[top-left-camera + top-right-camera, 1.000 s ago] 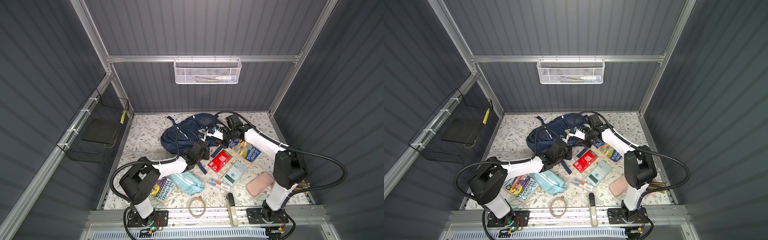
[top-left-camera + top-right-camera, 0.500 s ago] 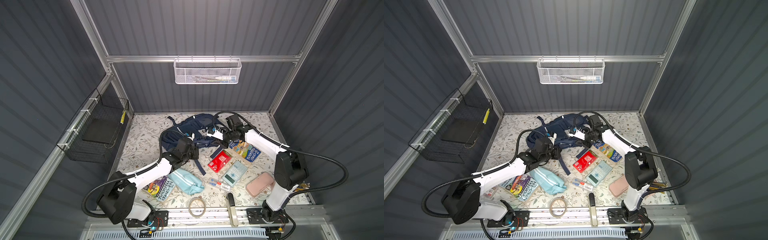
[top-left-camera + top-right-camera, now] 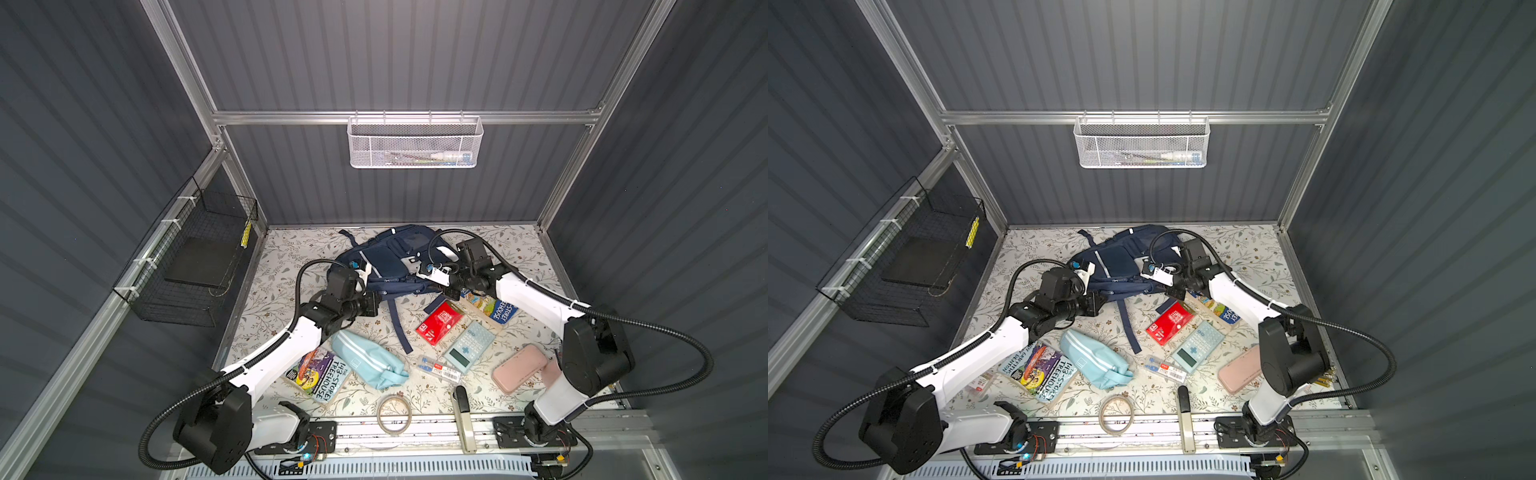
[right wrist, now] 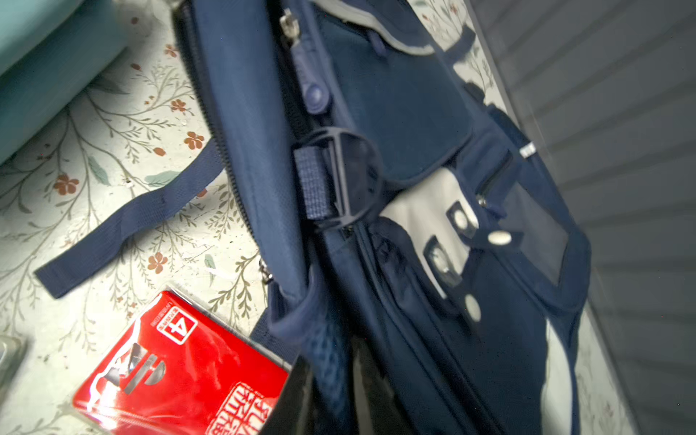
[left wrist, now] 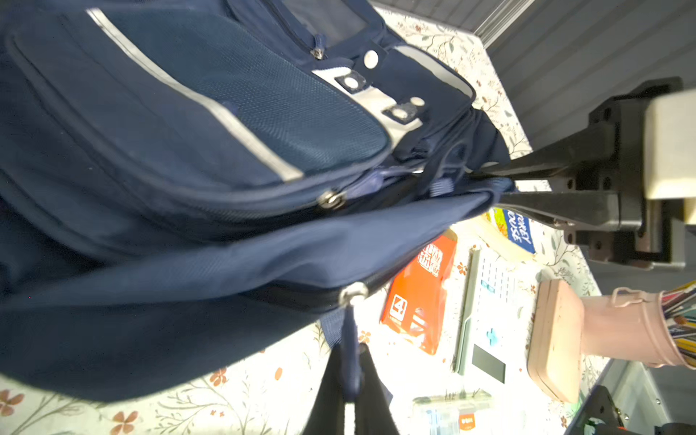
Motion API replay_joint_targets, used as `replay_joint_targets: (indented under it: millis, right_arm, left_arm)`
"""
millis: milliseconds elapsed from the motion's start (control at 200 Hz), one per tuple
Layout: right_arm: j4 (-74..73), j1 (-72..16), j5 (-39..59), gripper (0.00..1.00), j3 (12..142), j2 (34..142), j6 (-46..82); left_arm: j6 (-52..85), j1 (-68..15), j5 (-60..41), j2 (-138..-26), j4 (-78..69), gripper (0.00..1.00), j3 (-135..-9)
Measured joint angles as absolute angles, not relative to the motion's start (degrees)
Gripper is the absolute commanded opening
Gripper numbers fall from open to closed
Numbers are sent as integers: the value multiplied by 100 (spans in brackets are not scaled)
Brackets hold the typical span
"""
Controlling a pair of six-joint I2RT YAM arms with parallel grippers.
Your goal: Pack the student bag
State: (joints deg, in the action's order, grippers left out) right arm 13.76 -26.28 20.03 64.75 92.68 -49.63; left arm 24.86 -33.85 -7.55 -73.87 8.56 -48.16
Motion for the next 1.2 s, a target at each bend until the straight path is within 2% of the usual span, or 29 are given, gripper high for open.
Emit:
replay_joint_targets:
  millis: [110, 275, 385, 510, 535, 575, 750, 1051, 1201]
  right_arm:
    - [617, -3103, 1619, 55, 5734, 8790, -4790]
    - [-115, -3857, 1492, 52, 5330, 8722, -4641]
    - [-438, -3922, 1339, 40, 5343, 9008, -4534]
    - [-582, -3898, 1264, 32, 5478, 9369, -4495]
    - [-598, -3898, 1271, 24, 5513, 9424, -4512]
    - [-609, -3900, 1284, 0, 5568, 9500, -4532]
    - [-679, -3896, 1525, 0, 5647, 9625, -4576]
    - [-499, -3627, 2029, 0, 5457, 9308, -4901]
    - [-357, -3430, 2292, 0, 5271, 8932, -5105]
  left_arm:
    - [2672, -3824, -666, -7588, 867, 0, -4816]
    - [2812, -3955, -663, -7601, 895, 0, -4849]
    - [2834, -3955, -661, -7592, 956, 0, -4947]
    - [2923, -3955, -556, -7507, 1039, 0, -4954]
    - [2939, -3953, -532, -7483, 1063, 0, -4954]
    - [2965, -3933, -486, -7446, 1092, 0, -4950]
    - [2967, -3802, -228, -7262, 1118, 0, -4816]
    - [2757, -2021, -648, -7422, 832, 0, -4530]
    - [2788, -633, -1090, -7959, 443, 0, -4713]
